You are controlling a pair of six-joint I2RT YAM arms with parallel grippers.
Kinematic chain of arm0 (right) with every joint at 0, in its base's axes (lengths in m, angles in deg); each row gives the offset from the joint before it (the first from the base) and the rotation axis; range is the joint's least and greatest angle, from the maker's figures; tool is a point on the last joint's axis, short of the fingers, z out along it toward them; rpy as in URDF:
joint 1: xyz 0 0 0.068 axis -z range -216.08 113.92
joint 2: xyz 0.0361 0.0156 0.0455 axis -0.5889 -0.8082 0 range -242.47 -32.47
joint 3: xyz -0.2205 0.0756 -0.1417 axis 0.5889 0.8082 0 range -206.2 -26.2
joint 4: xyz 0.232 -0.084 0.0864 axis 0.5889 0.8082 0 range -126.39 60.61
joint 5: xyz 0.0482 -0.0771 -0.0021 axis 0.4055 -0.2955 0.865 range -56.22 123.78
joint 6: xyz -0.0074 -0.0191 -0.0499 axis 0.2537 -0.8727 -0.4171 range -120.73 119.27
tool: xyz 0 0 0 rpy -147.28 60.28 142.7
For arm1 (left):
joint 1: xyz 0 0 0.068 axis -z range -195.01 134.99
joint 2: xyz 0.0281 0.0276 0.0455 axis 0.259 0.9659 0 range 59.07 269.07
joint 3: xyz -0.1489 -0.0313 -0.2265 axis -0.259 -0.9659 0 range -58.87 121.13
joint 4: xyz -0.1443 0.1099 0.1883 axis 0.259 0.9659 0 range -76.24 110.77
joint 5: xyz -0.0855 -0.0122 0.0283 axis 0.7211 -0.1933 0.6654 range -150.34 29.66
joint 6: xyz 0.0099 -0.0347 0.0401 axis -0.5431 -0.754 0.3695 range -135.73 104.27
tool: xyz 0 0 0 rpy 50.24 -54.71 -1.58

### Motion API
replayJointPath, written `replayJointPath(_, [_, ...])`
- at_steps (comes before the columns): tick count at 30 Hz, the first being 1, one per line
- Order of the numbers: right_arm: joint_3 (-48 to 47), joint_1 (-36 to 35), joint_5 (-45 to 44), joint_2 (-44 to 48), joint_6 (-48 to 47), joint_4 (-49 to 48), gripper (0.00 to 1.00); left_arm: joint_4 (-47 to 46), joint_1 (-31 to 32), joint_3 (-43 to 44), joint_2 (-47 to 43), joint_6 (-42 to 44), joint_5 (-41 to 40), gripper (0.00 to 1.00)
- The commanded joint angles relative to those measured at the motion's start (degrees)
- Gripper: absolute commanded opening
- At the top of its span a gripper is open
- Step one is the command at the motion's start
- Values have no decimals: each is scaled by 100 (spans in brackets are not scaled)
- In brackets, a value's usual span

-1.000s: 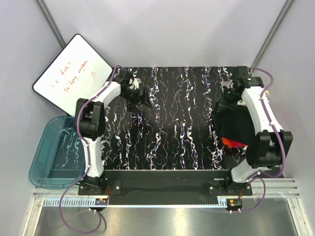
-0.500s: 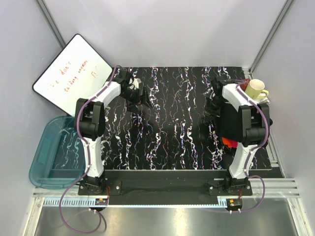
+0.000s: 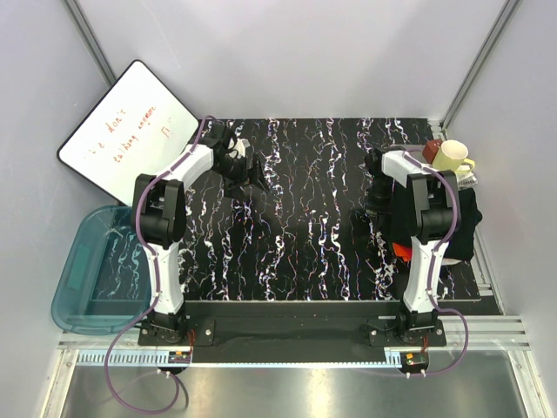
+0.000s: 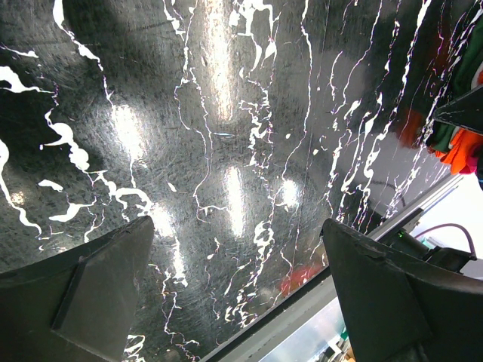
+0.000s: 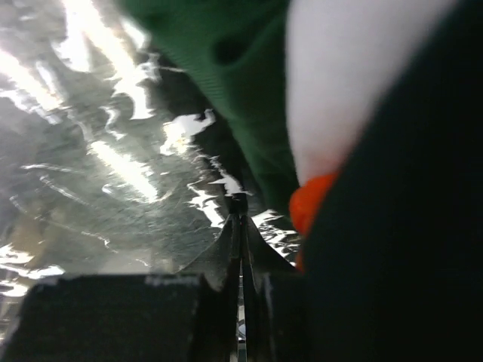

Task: Fold and stack the t-shirts
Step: Put the neatly folded tshirt into the corner of the board with the right arm

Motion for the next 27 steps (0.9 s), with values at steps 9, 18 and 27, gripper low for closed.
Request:
replayJointPath(9, [384,45,-1407,-86,-86,341,0,-53,21,52,-65,83,131,99])
replayJointPath(18, [956,879,-1339,204,28,140,0,-53,21,61,-65,74,131,99])
replayJointPath(27, [596,828,-1224,283,-113,227,0,-45,21,26,-109,101,105,99])
